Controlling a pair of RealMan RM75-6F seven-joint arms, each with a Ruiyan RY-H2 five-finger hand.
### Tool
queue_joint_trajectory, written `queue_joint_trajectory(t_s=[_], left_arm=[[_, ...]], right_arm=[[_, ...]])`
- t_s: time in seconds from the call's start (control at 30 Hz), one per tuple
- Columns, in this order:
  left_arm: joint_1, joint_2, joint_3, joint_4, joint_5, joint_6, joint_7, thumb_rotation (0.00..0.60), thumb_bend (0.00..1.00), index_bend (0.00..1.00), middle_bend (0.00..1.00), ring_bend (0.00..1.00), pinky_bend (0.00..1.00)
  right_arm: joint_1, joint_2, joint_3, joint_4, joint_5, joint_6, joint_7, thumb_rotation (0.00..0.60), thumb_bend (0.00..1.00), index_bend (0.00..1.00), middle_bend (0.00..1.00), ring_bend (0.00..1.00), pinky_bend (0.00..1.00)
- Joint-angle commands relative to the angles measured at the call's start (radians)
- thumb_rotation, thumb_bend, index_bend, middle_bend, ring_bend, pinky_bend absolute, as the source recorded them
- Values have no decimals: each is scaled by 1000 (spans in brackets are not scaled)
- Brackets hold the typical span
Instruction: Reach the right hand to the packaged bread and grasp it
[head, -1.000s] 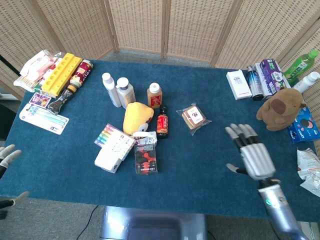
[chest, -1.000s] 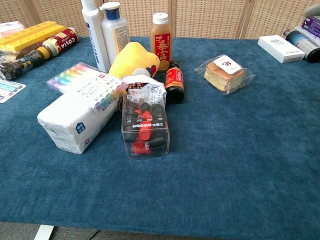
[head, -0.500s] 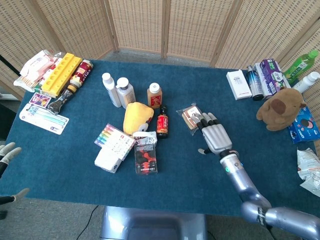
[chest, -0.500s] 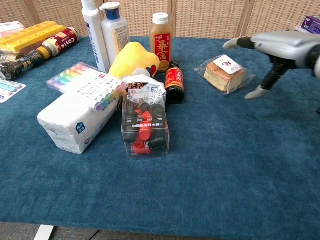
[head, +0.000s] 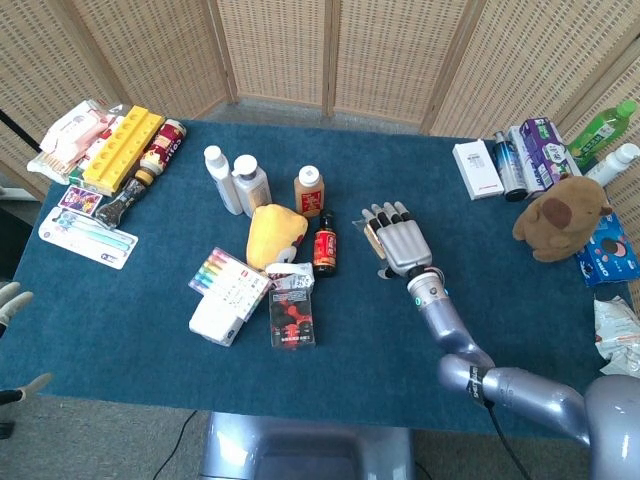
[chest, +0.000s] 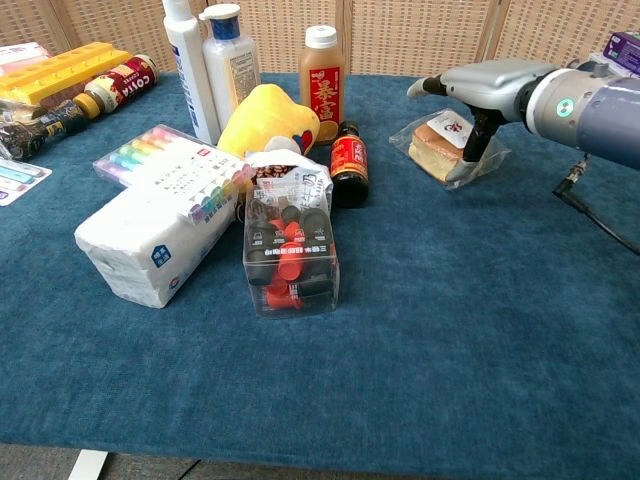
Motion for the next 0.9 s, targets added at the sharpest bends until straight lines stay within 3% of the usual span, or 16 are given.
queue_joint_trajectory(t_s=[0.03, 0.5, 0.6, 0.67, 0.73, 0.83, 0.9], left_arm=[[0, 0, -2, 2, -10, -3, 0, 600, 0, 120, 0, 0, 0], [-8, -8, -12, 3, -44, -26, 13, 600, 0, 121, 0, 0, 0], [-9, -10, -12, 0, -43, -30, 16, 600, 0, 121, 0, 0, 0], [-10, -11, -11, -2, -41, -33, 20, 600, 0, 121, 0, 0, 0], [-11, -11, -10, -3, -39, -35, 21, 600, 0, 122, 0, 0, 0], [-10, -11, -9, -4, -38, -34, 21, 600, 0, 121, 0, 0, 0], [-9, -11, -10, -4, -41, -34, 20, 600, 0, 121, 0, 0, 0]], right_arm=[[40, -37, 0, 89, 29, -42, 24, 600, 0, 0, 0, 0, 0], [68, -96, -22, 327, -16, -125, 212, 600, 0, 0, 0, 0, 8], [63, -96, -30, 345, -44, -128, 252, 600, 0, 18, 22, 3, 179], [60, -95, -37, 352, -57, -130, 270, 600, 0, 117, 134, 74, 307], [58, -94, -40, 355, -64, -132, 284, 600, 0, 258, 303, 215, 430], [55, -91, -43, 354, -80, -127, 306, 600, 3, 368, 437, 330, 537], [50, -89, -47, 348, -95, -116, 319, 600, 13, 397, 470, 359, 561]])
